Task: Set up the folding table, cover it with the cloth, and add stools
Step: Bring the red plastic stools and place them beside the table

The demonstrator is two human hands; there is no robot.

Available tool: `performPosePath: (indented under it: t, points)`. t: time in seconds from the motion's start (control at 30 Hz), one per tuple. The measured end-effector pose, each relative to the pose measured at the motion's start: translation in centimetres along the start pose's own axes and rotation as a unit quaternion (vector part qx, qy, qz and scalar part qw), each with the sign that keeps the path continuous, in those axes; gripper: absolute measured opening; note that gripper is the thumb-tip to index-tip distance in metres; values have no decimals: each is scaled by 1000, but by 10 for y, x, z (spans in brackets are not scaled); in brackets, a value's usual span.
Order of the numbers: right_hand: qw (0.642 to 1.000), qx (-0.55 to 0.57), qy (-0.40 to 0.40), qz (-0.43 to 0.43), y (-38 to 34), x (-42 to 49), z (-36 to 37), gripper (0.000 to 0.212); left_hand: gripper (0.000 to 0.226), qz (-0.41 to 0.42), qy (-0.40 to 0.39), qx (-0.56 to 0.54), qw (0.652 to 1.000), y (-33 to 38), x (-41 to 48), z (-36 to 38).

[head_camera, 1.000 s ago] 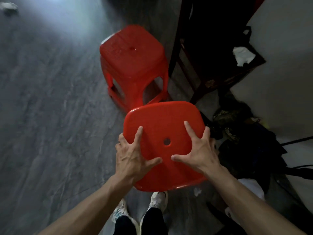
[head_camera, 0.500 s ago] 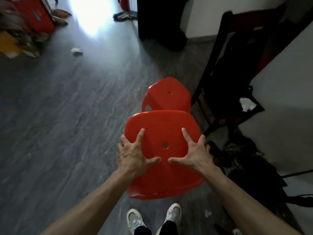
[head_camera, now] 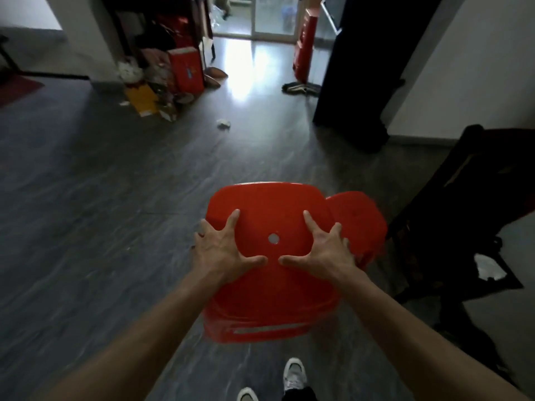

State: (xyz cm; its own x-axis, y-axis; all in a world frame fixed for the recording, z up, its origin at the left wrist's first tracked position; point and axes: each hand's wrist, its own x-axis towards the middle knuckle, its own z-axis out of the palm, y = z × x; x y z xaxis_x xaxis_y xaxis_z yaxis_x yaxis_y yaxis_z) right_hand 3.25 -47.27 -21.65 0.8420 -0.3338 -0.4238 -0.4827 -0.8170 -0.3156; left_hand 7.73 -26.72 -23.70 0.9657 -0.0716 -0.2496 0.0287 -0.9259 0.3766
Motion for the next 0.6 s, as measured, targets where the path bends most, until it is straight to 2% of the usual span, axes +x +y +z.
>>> performPosePath:
  t: [0.33, 0.6]
  points:
    - [990, 1, -71, -118, -132, 67, -1, 127, 128, -140, 35, -26, 989, -71, 42, -70]
    - [959, -86, -100, -250, -248, 109, 5, 126, 128, -267, 77, -57, 959, -126, 64, -126]
